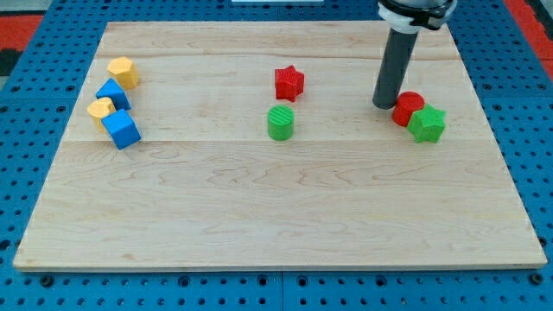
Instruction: Slide red star to red circle
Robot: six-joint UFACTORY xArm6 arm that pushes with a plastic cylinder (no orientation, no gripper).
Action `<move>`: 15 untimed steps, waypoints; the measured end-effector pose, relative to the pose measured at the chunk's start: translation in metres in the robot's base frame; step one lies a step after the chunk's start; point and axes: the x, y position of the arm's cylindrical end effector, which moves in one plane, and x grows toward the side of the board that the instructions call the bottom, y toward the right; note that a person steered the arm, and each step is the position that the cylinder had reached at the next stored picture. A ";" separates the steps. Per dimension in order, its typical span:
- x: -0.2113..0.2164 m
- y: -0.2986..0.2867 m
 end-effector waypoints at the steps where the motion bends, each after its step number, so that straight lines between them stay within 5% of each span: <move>1: 0.000 0.005; 3: -0.019 -0.015; 7: -0.016 -0.193; 15: -0.068 -0.069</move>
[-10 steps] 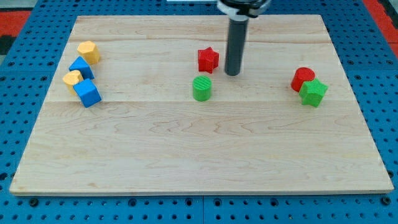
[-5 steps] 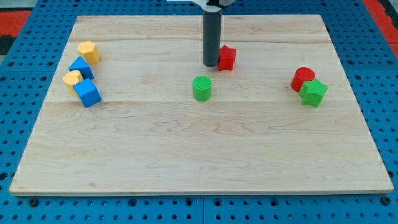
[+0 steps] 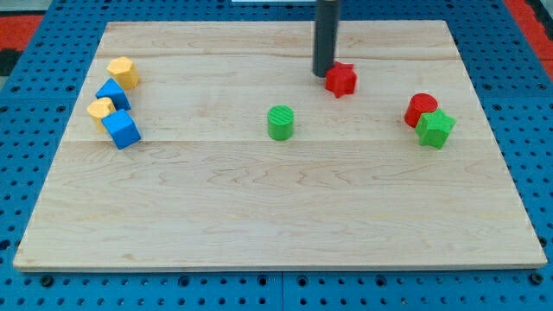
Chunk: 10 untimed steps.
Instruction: Slide red star to red circle
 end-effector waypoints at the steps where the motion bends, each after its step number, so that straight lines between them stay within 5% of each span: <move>1: 0.005 0.023; 3: 0.009 -0.009; 7: 0.026 0.088; 10: 0.016 0.104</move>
